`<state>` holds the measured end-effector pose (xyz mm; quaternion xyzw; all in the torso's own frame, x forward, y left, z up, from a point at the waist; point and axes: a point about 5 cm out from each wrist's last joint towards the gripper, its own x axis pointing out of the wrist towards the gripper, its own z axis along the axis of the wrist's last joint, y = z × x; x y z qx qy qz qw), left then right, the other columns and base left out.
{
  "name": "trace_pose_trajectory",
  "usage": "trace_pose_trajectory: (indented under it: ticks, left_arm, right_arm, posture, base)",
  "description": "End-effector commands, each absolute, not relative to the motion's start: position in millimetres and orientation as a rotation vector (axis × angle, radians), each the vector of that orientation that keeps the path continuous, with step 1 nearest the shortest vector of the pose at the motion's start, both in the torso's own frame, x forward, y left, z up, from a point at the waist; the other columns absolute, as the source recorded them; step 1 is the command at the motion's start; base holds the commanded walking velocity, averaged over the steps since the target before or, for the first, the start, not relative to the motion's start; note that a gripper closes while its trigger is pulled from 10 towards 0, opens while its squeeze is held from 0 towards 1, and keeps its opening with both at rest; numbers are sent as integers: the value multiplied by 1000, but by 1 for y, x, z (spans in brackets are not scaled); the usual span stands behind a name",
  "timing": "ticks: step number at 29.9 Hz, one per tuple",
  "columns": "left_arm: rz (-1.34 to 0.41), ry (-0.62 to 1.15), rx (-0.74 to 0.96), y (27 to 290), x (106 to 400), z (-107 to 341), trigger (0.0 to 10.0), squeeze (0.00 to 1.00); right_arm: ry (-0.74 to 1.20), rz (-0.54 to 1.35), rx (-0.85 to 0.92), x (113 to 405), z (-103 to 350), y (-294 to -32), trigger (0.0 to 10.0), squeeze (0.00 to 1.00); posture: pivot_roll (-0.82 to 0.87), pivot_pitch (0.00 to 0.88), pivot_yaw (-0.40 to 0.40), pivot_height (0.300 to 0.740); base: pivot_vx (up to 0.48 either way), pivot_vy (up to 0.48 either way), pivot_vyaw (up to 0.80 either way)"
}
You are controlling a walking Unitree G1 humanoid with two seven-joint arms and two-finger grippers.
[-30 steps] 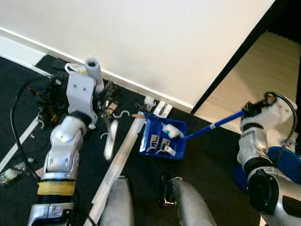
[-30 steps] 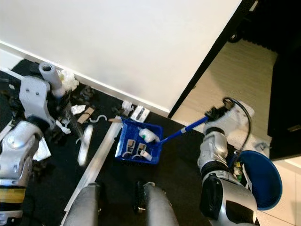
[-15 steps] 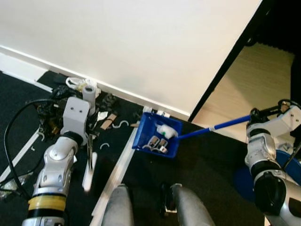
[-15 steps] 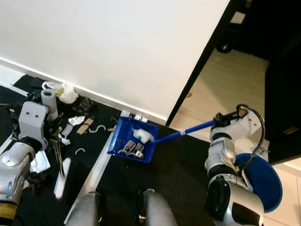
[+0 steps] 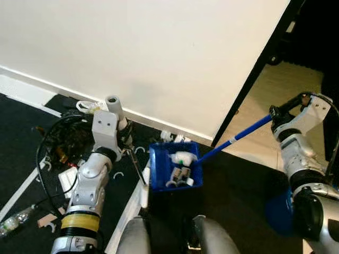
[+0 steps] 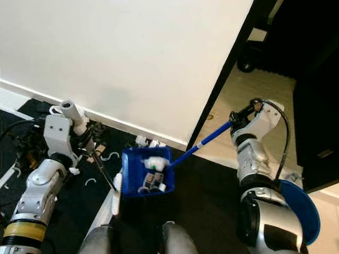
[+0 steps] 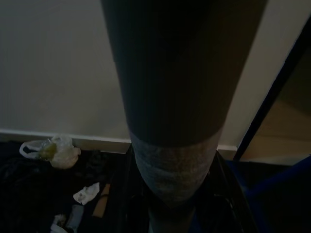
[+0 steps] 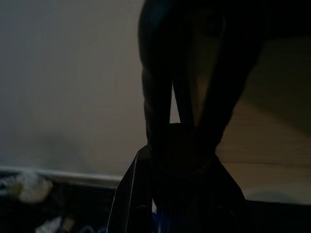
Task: Sweep floor
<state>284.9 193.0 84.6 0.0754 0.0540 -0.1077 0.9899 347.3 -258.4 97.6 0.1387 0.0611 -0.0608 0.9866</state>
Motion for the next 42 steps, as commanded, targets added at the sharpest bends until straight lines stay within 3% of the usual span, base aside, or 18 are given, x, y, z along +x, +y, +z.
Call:
trace_pose_trajectory:
  ticks: [1,6,16,28,42]
  left_arm:
    - [-224,73,185,189,288,90,10000,0]
    - [-211,81,246,191,287,88,10000,0]
    - [-177,93,195,190,284,81,10000,0]
    - [-202,117,178,176,283,75,10000,0]
    - [-198,147,184,172,283,67,10000,0]
  right_arm:
    - [97,-118,250,351,108,-263,10000,0]
    - [55,-117,156,351,115,-262,10000,0]
    - [130,-237,179,327,82,-269,10000,0]
    - [78,-289,186,326,90,-275,10000,0]
    - [263,-301,148,302,47,-265,10000,0]
  posture:
    - [72,0,-46,740]
    - [62,12,-62,740]
    - [65,26,-71,740]
    - [54,30,-59,740]
    - [51,32,-64,740]
  base:
    - [0,0,0]
    - [0,0,0]
    - [0,0,0]
    - [0,0,0]
    - [0,0,-114]
